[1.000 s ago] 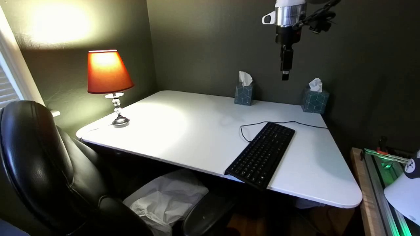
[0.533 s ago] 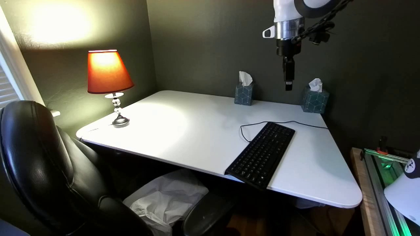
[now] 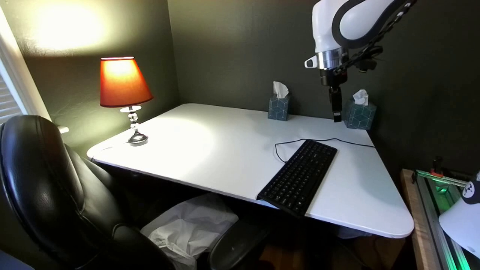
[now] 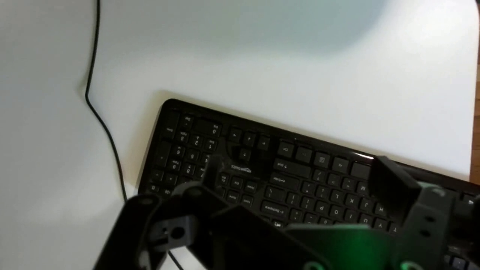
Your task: Press a button on the right side of the keyboard
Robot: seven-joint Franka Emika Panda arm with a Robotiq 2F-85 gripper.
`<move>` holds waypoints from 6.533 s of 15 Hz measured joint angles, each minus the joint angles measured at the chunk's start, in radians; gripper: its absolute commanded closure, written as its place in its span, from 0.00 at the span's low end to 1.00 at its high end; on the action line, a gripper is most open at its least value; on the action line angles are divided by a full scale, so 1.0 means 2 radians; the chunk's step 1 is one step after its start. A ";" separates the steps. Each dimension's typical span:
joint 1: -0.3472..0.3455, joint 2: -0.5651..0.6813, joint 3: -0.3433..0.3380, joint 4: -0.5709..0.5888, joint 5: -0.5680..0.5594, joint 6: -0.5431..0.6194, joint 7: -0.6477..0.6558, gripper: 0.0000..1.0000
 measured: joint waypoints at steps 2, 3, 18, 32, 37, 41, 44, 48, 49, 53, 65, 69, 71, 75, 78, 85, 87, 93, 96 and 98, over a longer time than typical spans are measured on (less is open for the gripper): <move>-0.001 0.013 -0.003 -0.007 0.001 0.019 -0.002 0.00; -0.002 0.019 -0.005 -0.009 0.002 0.027 -0.003 0.00; -0.019 0.094 -0.014 -0.015 0.055 0.102 -0.042 0.00; -0.031 0.153 -0.013 0.012 0.095 0.120 -0.050 1.00; -0.032 0.181 -0.010 0.032 0.103 0.120 -0.050 1.00; -0.036 0.203 -0.004 0.048 0.111 0.120 -0.050 1.00; -0.039 0.218 0.002 0.059 0.117 0.120 -0.050 1.00; -0.044 0.235 0.007 0.074 0.124 0.120 -0.050 1.00; -0.045 0.238 0.009 0.077 0.125 0.120 -0.050 1.00; -0.050 0.252 0.015 0.089 0.131 0.120 -0.050 1.00; -0.062 0.285 0.029 0.118 0.139 0.120 -0.050 1.00; -0.066 0.292 0.032 0.123 0.140 0.120 -0.050 1.00; -0.068 0.295 0.034 0.125 0.141 0.120 -0.050 1.00; -0.069 0.301 0.037 0.131 0.145 0.120 -0.050 1.00; -0.070 0.304 0.040 0.133 0.149 0.120 -0.050 1.00; -0.073 0.310 0.041 0.139 0.152 0.120 -0.050 1.00; -0.075 0.312 0.042 0.141 0.153 0.120 -0.050 1.00; -0.078 0.312 0.043 0.142 0.158 0.119 -0.050 1.00; -0.078 0.312 0.043 0.142 0.158 0.119 -0.050 1.00; -0.077 0.312 0.043 0.142 0.158 0.119 -0.050 1.00</move>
